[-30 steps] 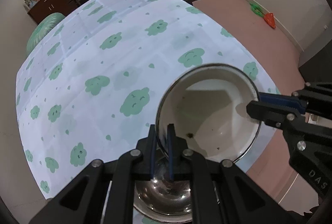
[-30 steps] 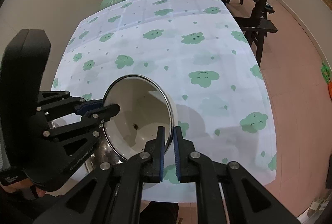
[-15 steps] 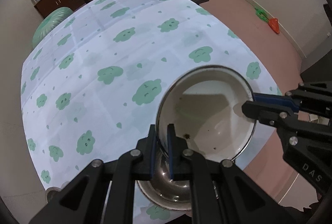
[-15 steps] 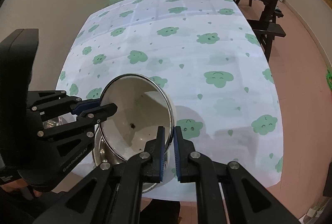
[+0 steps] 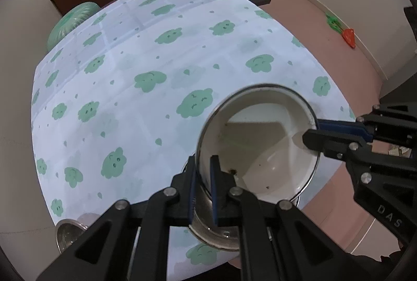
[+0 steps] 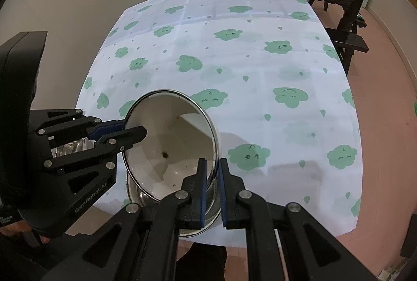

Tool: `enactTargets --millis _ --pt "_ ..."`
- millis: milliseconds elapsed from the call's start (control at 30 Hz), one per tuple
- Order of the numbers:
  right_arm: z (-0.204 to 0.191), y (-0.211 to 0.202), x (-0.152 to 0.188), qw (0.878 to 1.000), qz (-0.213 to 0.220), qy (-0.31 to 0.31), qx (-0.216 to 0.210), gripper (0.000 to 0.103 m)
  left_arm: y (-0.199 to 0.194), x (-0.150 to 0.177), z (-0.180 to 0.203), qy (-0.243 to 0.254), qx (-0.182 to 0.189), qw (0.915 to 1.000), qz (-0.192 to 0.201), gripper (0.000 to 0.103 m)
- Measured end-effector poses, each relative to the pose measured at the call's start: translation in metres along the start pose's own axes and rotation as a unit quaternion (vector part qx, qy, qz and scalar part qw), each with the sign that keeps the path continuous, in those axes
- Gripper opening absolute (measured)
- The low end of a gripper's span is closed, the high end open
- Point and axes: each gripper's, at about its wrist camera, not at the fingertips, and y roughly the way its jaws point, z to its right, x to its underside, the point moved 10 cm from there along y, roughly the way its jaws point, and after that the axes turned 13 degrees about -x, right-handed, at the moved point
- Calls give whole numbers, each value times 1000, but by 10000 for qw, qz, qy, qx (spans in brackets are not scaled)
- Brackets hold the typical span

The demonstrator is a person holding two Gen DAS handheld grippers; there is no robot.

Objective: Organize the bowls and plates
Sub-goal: 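Lift the white enamel bowl with both tools and carry it over the steel bowls, then lower the white enamel bowl into the nested steel bowls with both tools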

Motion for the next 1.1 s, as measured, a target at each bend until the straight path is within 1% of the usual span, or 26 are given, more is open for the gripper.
enactTargets --millis 667,1100 --pt "-17 14 24 9996 -255 -51 -90 10 3 28 -6 -68 -40 9999 -150 6" --pt "-21 29 40 9986 -505 -40 -126 10 16 48 -2 -17 -20 9993 -366 6"
